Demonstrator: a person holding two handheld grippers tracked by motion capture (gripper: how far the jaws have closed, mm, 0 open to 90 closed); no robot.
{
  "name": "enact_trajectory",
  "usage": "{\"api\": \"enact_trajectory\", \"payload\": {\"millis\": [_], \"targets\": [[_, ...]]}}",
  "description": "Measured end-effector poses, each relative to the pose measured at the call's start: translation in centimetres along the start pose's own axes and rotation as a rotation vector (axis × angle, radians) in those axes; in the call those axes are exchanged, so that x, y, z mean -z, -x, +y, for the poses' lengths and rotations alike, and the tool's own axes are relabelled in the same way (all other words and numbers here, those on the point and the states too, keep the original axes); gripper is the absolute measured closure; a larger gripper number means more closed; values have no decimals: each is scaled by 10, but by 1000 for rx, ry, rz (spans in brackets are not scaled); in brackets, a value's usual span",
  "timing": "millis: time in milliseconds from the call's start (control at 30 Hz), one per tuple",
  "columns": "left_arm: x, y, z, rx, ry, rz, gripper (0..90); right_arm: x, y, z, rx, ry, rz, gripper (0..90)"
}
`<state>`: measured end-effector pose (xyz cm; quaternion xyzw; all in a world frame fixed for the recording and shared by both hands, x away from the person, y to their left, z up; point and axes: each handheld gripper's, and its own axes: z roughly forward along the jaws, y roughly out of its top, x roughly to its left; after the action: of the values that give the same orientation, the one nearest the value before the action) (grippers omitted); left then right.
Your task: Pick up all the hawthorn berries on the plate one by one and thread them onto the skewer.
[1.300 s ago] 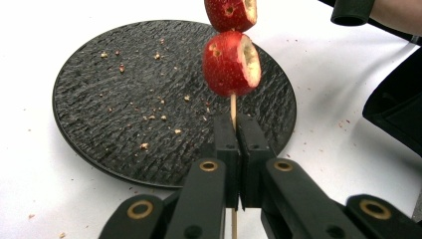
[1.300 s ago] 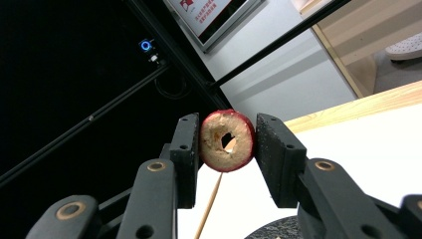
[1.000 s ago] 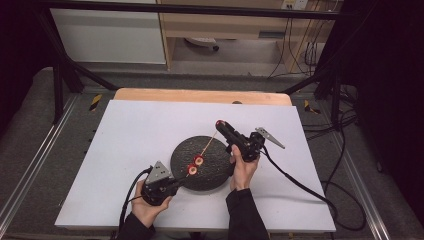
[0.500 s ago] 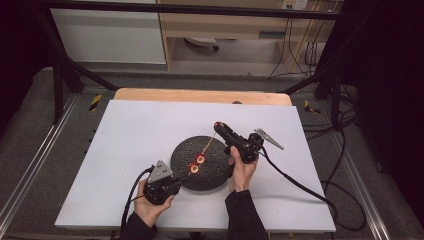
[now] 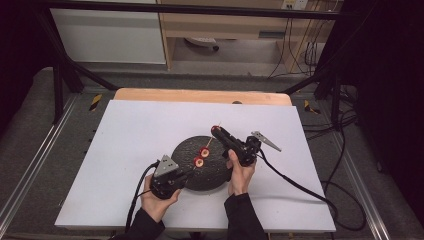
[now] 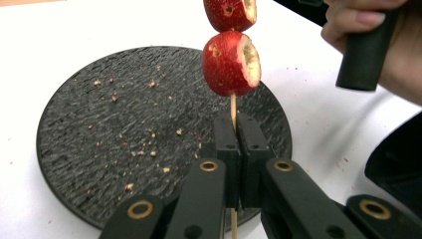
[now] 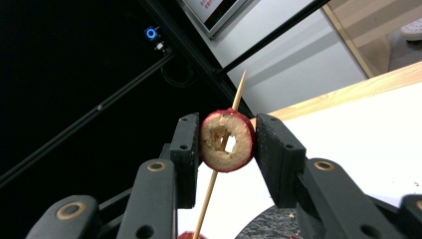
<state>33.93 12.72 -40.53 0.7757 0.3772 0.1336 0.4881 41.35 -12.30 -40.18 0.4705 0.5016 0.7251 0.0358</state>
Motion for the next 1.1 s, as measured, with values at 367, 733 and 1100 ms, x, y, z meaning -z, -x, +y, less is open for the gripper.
{"api": "enact_trajectory", "payload": {"millis": [367,733,1100], "targets": [[-6,-1,12,6,16,-13,887,3,-3,-3,12,-15,10,636],[-10,-3,14,10,15,-18,887,3,-4,-8,22,-37,6,635],[-7,-7,12,5,13,-29,888,8,-4,2,94,-86,-15,505]]}}
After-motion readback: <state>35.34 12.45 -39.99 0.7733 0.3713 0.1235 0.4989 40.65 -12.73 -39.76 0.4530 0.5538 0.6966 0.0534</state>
